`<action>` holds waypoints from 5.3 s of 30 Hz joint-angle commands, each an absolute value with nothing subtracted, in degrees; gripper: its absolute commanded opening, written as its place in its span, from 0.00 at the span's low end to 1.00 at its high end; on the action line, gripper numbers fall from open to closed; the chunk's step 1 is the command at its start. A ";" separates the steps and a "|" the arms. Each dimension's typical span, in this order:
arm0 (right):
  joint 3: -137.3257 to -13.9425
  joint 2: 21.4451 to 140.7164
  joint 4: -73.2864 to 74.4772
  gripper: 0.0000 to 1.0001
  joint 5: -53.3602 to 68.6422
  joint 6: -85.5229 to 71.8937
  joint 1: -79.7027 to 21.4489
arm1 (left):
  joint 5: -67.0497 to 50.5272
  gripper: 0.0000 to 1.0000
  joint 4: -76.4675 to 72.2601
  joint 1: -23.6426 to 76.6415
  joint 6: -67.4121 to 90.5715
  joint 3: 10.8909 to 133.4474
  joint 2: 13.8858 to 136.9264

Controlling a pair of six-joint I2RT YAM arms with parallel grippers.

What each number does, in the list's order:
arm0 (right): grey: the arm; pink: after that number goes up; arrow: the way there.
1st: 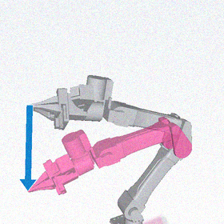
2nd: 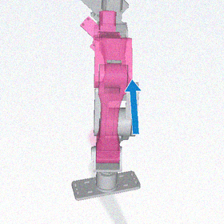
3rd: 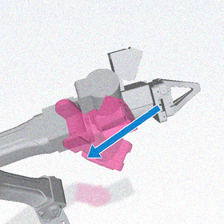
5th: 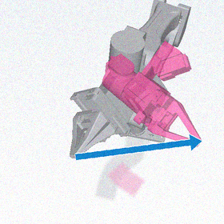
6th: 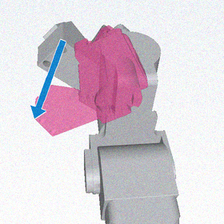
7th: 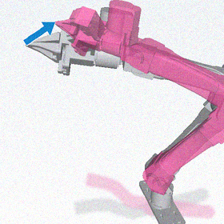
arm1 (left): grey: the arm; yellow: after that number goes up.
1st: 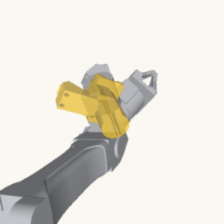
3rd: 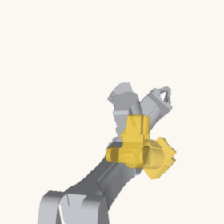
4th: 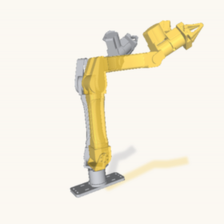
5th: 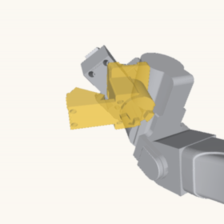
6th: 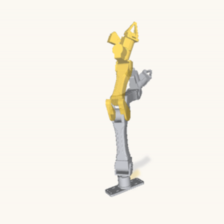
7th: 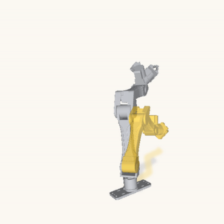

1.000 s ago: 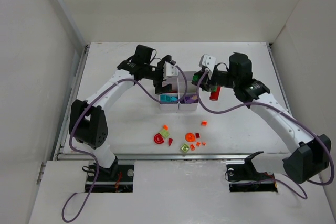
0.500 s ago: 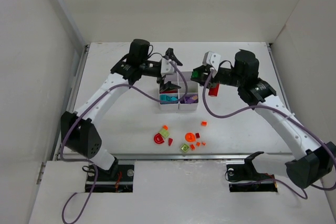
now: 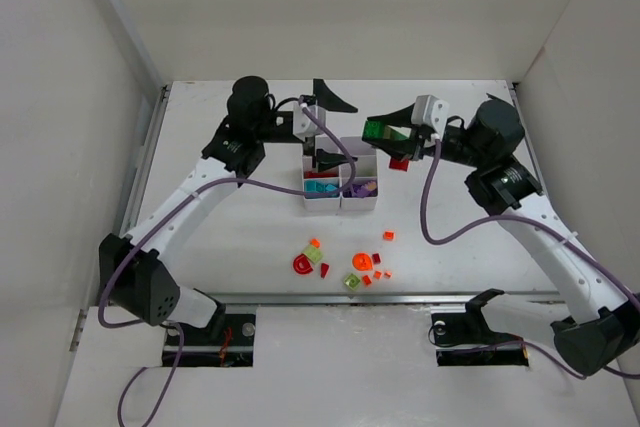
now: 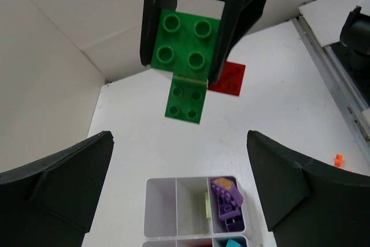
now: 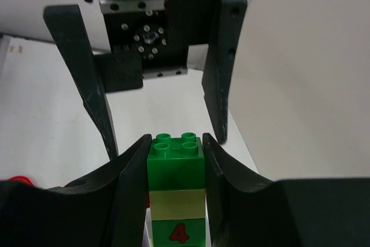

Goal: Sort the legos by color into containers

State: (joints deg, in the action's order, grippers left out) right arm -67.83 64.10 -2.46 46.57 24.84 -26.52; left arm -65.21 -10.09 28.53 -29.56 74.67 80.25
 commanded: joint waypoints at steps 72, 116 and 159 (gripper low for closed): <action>-65.92 63.45 6.59 0.42 38.49 32.17 -28.13 | -69.52 0.00 -29.53 30.76 -12.13 70.14 77.78; -63.37 67.85 10.02 0.03 39.29 34.37 -28.13 | -70.14 0.05 -9.49 27.95 -30.85 75.67 78.13; -67.07 86.47 17.58 0.10 3.96 8.27 -16.52 | -60.82 0.00 -14.41 22.94 -26.98 68.73 78.75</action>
